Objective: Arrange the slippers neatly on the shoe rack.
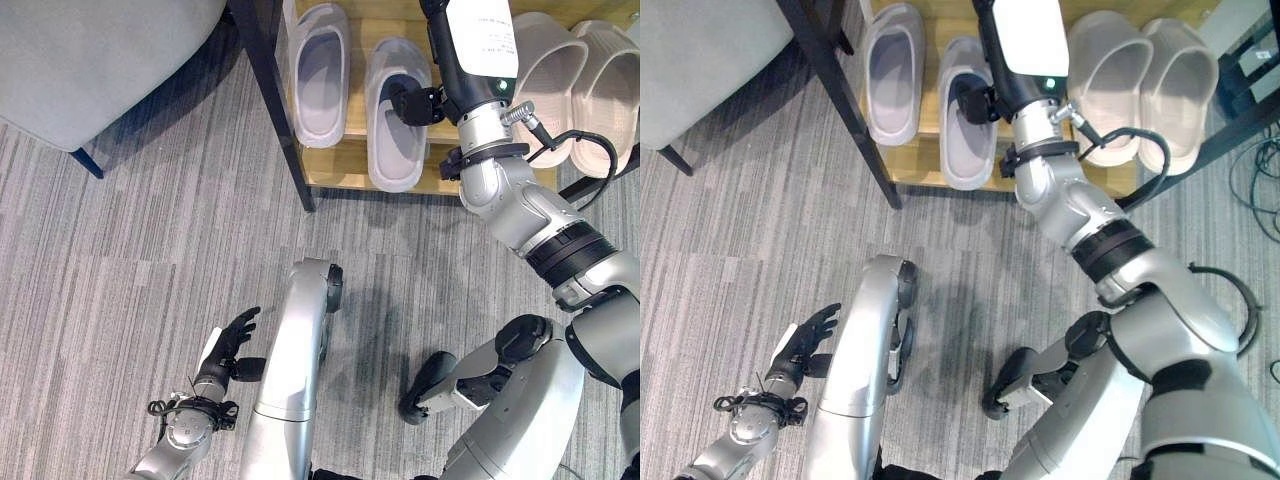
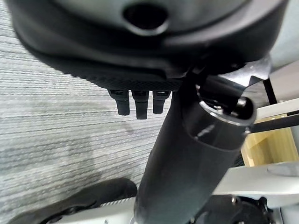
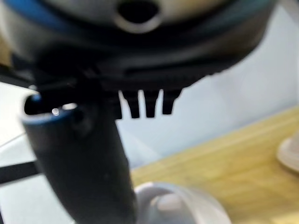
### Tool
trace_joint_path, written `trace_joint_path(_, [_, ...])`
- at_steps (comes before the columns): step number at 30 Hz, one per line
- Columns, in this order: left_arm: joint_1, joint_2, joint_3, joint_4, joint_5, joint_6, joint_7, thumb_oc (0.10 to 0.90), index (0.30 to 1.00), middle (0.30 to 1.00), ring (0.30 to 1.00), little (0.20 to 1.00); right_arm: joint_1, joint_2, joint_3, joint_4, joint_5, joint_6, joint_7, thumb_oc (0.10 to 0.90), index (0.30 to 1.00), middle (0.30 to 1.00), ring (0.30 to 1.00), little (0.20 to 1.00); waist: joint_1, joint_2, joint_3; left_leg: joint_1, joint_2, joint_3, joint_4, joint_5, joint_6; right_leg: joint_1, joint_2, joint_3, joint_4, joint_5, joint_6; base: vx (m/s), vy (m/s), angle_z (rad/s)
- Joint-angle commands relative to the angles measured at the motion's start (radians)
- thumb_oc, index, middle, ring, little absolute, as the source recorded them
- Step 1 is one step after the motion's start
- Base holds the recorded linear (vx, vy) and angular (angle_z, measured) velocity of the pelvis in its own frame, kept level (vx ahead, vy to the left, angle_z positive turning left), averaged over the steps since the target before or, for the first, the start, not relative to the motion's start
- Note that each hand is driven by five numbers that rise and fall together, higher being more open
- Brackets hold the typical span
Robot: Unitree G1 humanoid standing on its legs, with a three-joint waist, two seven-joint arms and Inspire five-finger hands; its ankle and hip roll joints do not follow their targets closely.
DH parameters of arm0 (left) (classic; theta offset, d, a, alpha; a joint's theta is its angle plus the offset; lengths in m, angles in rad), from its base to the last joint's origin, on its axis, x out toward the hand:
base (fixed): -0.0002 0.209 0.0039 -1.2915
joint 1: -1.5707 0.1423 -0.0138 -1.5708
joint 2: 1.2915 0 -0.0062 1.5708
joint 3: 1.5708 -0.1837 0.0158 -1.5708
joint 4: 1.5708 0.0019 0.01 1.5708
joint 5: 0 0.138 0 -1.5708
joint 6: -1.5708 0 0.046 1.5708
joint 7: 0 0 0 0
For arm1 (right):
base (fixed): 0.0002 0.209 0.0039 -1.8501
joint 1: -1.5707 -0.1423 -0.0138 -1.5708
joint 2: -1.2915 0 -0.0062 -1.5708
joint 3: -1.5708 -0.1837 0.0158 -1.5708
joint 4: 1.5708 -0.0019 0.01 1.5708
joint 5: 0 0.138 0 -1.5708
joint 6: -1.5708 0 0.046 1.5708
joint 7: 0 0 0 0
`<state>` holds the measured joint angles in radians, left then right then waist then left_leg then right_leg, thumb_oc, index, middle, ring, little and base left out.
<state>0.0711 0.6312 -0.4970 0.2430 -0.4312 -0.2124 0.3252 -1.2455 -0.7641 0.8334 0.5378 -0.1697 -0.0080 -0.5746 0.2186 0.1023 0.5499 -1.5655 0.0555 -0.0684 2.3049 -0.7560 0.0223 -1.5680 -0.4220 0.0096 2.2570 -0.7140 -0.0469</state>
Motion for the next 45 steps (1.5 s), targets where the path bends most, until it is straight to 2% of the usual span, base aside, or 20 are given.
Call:
trace_joint_path(1, [0.075,0.021,0.025,-0.098,-0.006,-0.038,0.029,0.8,0.9,0.9,0.9,0.9,-0.059,-0.083,-0.055,-0.153,-0.002,-0.062,-0.04,0.8,0.9,0.9,0.9,0.9,0.033,0.01,-0.03,-0.004,0.013,-0.037,-0.065,-0.049,-0.044,-0.002,-0.013,0.086,0.016,0.017,-0.016,0.0,0.0,0.0])
trace_joint_path(5, [0.094,0.025,0.034,-0.105,-0.003,-0.038,0.028,0.8,0.9,0.9,0.9,0.9,-0.029,-0.103,-0.06,-0.191,-0.033,-0.058,-0.027,0.8,0.9,0.9,0.9,0.9,0.032,0.019,-0.03,-0.004,0.016,-0.041,-0.062,-0.05,-0.046,-0.002,-0.009,0.08,0.015,0.015,-0.014,0.0,0.0,0.0])
trace_joint_path(8, [0.102,0.024,0.039,-0.106,0.0,-0.036,0.023,0.8,0.9,0.9,0.9,0.9,0.001,-0.113,-0.078,-0.249,0.0,-0.078,-0.011,0.8,0.9,0.9,0.9,0.9,0.028,0.025,-0.03,-0.004,0.019,-0.04,-0.062,-0.05,-0.043,-0.002,-0.006,0.077,0.011,0.018,-0.01,-0.01,0.017,-0.07])
trace_joint_path(18, [0.101,-0.001,0.057,-0.107,0.022,-0.014,0.007,0.8,0.9,0.9,0.9,0.9,0.231,-0.159,-0.252,-0.595,0.175,-0.214,0.045,0.8,0.9,0.9,0.9,0.9,-0.016,0.008,-0.03,-0.004,0.017,-0.025,-0.068,-0.049,-0.04,-0.002,-0.003,0.084,0.009,0.012,-0.007,0.0,0.004,-0.04])
trace_joint_path(19, [0.101,0.001,0.057,-0.107,0.022,-0.014,0.007,0.8,0.9,0.9,0.9,0.9,0.238,-0.161,-0.259,-0.601,0.176,-0.213,0.047,0.8,0.9,0.9,0.9,0.9,-0.015,0.007,-0.03,-0.004,0.016,-0.025,-0.068,-0.049,-0.04,-0.002,-0.004,0.085,0.01,0.011,-0.007,0.0,0.0,0.0])
trace_joint_path(22, [0.096,-0.002,0.067,-0.124,0.034,-0.011,-0.002,0.8,0.9,0.9,0.9,0.9,0.383,-0.178,-0.312,-0.755,0.316,-0.278,0.149,0.8,0.9,0.9,0.9,0.9,-0.026,-0.006,-0.03,-0.004,0.02,-0.022,-0.062,-0.057,-0.042,-0.002,-0.007,0.085,0.008,0.011,-0.003,0.0,0.0,0.0])
trace_joint_path(26, [0.099,-0.002,0.071,-0.131,0.037,-0.013,-0.011,0.8,0.9,0.9,0.9,0.9,0.405,-0.224,-0.286,-0.815,0.401,-0.307,0.239,0.8,0.9,0.9,0.9,0.9,-0.024,-0.003,-0.03,-0.004,0.026,-0.025,-0.057,-0.061,-0.043,-0.002,-0.01,0.079,0.006,0.009,-0.001,-0.02,0.002,-0.06])
trace_joint_path(27, [0.098,0.002,0.063,-0.135,0.051,-0.013,-0.025,0.8,0.9,0.9,0.9,0.9,0.417,-0.261,-0.24,-0.834,0.489,-0.321,0.326,0.8,0.9,0.9,0.9,0.9,-0.022,-0.002,-0.03,-0.004,0.033,-0.026,-0.055,-0.062,-0.045,-0.002,-0.01,0.077,-0.001,0.013,0.004,-0.02,0.006,-0.1])
trace_joint_path(30, [0.093,-0.003,0.054,-0.135,0.055,-0.011,-0.036,0.8,0.9,0.9,0.9,0.9,0.416,-0.274,-0.209,-0.831,0.547,-0.324,0.381,0.8,0.9,0.9,0.9,0.9,-0.021,0.001,-0.03,-0.004,0.035,-0.029,-0.052,-0.062,-0.046,-0.002,-0.007,0.076,-0.003,0.014,0.006,-0.01,0.002,-0.05])
trace_joint_path(31, [0.085,-0.004,0.048,-0.135,0.059,-0.014,-0.049,0.8,0.9,0.9,0.9,0.9,0.418,-0.279,-0.163,-0.833,0.637,-0.323,0.463,0.8,0.9,0.9,0.9,0.9,-0.018,0.006,-0.03,-0.004,0.038,-0.03,-0.052,-0.059,-0.047,-0.002,-0.006,0.074,-0.007,0.016,0.01,0.0,0.0,0.0])
trace_joint_path(34, [0.072,0.004,0.042,-0.131,0.08,-0.016,-0.056,0.8,0.9,0.9,0.9,0.9,0.389,-0.301,-0.099,-0.852,0.69,-0.309,0.538,0.8,0.9,0.9,0.9,0.9,-0.015,0.004,-0.03,-0.004,0.039,-0.032,-0.049,-0.057,-0.049,-0.002,-0.004,0.075,-0.009,0.019,0.013,0.0,0.0,0.0])
trace_joint_path(40, [0.068,0.02,0.033,-0.131,0.096,-0.028,-0.064,0.8,0.9,0.9,0.9,0.9,0.296,-0.361,0.028,-0.848,0.677,-0.294,0.598,0.8,0.9,0.9,0.9,0.9,-0.013,0.002,-0.03,-0.004,0.039,-0.038,-0.05,-0.054,-0.054,-0.002,-0.005,0.078,-0.014,0.023,0.018,0.0,0.0,0.0])
trace_joint_path(45, [0.06,0.024,0.02,-0.121,0.092,-0.035,-0.068,0.8,0.9,0.9,0.9,0.9,0.204,-0.407,0.116,-0.804,0.574,-0.286,0.577,0.8,0.9,0.9,0.9,0.9,-0.016,-0.004,-0.03,-0.004,0.041,-0.038,-0.056,-0.052,-0.057,-0.002,-0.004,0.083,-0.018,0.026,0.018,0.0,0.0,0.0])
